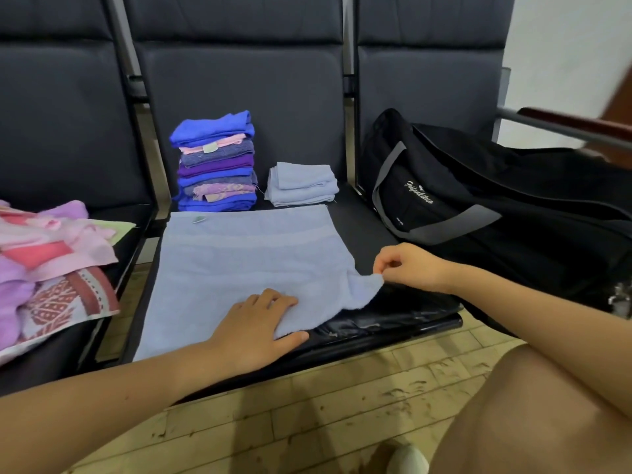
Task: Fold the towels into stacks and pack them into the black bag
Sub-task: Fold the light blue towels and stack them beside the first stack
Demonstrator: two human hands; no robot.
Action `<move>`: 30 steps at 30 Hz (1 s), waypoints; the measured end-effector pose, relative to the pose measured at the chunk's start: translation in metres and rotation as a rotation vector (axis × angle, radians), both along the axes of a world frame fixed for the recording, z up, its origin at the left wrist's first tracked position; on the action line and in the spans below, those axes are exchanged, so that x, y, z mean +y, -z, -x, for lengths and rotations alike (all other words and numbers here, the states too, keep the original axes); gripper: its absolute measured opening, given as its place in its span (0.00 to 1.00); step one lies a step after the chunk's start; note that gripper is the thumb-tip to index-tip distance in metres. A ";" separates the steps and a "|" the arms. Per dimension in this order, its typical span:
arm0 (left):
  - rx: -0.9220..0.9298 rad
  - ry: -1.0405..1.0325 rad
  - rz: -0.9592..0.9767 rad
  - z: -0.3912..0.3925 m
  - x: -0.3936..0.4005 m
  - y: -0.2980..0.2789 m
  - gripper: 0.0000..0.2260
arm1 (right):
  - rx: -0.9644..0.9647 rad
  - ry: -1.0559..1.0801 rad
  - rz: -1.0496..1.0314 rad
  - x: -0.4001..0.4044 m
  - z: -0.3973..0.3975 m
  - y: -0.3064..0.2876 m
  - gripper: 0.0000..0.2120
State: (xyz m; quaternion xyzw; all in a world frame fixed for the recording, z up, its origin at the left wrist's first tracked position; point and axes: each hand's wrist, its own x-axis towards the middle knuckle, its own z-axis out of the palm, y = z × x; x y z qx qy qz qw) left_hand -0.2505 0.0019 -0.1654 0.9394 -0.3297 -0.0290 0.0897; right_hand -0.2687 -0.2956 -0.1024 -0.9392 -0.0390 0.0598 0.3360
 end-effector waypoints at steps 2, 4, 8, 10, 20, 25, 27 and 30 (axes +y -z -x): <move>-0.003 0.002 0.001 0.000 0.000 0.001 0.50 | 0.019 0.036 -0.103 -0.003 0.002 0.002 0.08; 0.001 0.006 -0.001 0.000 -0.001 0.001 0.48 | 0.119 0.021 -0.270 -0.002 0.005 0.003 0.09; 0.021 0.012 -0.013 0.001 -0.001 -0.001 0.48 | 0.272 0.043 -0.211 0.008 0.008 0.007 0.23; 0.011 0.015 -0.018 0.001 -0.001 -0.001 0.46 | 0.292 0.023 -0.079 0.012 0.008 0.011 0.24; -0.027 0.023 -0.002 0.001 0.000 0.003 0.52 | 0.208 0.026 -0.186 -0.012 0.021 0.007 0.16; -0.035 0.029 -0.005 0.000 -0.001 0.002 0.52 | 0.223 -0.053 -0.071 -0.007 0.025 0.006 0.15; -0.047 0.044 0.058 0.002 0.001 0.002 0.47 | 0.144 -0.003 -0.018 -0.009 0.022 0.007 0.11; -0.137 0.119 0.236 0.003 0.004 0.000 0.27 | -0.129 0.055 0.162 -0.005 0.019 0.007 0.10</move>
